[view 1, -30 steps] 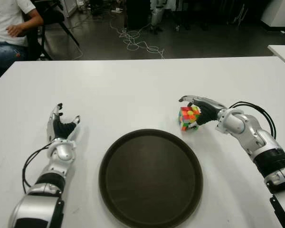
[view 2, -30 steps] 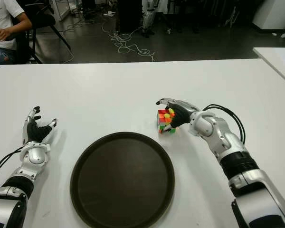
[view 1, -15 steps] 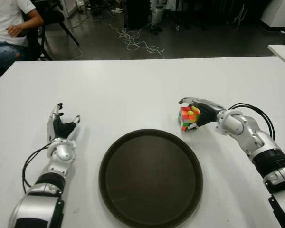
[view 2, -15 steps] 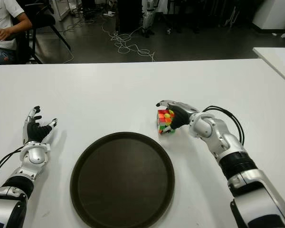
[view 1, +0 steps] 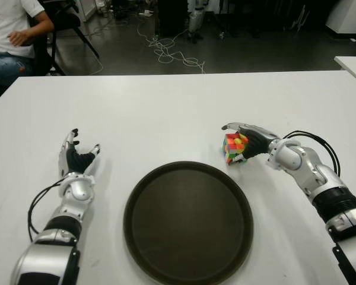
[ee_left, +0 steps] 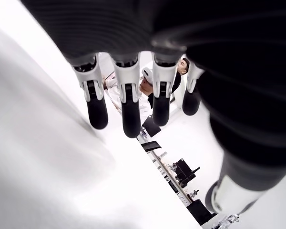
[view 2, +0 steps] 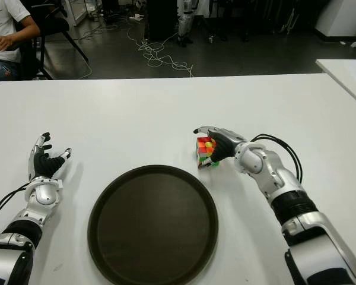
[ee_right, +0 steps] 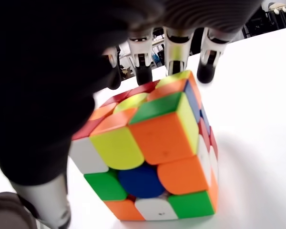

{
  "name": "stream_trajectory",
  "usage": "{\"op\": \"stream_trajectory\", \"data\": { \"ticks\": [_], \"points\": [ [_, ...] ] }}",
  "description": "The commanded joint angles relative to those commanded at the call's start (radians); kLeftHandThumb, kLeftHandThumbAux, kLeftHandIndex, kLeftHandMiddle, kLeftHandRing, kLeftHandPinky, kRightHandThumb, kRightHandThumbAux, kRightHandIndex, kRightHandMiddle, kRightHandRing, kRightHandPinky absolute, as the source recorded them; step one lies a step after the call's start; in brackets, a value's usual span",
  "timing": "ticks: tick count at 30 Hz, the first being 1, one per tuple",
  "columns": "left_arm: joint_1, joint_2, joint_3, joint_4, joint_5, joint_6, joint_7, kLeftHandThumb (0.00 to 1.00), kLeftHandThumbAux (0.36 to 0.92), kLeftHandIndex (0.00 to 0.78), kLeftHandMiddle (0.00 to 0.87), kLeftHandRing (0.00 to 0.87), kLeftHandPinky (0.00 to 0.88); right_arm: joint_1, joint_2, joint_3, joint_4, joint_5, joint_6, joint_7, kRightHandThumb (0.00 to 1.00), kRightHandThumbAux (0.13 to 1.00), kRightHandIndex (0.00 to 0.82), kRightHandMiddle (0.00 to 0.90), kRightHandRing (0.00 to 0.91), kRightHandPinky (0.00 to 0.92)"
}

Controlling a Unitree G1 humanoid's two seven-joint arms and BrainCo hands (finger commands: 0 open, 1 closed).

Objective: Pick up the Rubik's Cube and put it in the plate

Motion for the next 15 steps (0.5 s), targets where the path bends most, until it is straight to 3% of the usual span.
{"op": "stream_trajectory", "data": {
  "ticks": [8, 15],
  "points": [
    [0.002, 0.001, 0.0, -0.003, 0.001, -0.004, 0.001, 0.178, 0.738, 0.102, 0.162, 0.182, 0.209, 0.001, 0.006, -0.004, 0.017, 0.01, -0.01, -0.007, 0.0, 0.754, 0.04, 0.107, 0.167, 0.146],
    [0.002, 0.003, -0.005, -0.004, 0.009, -0.002, 0.007, 0.169, 0.735, 0.106, 0.159, 0.167, 0.194, -0.003, 0.009, 0.002, 0.031, 0.009, 0.0, 0.001, 0.0, 0.802, 0.033, 0.124, 0.223, 0.169]
  ]
}}
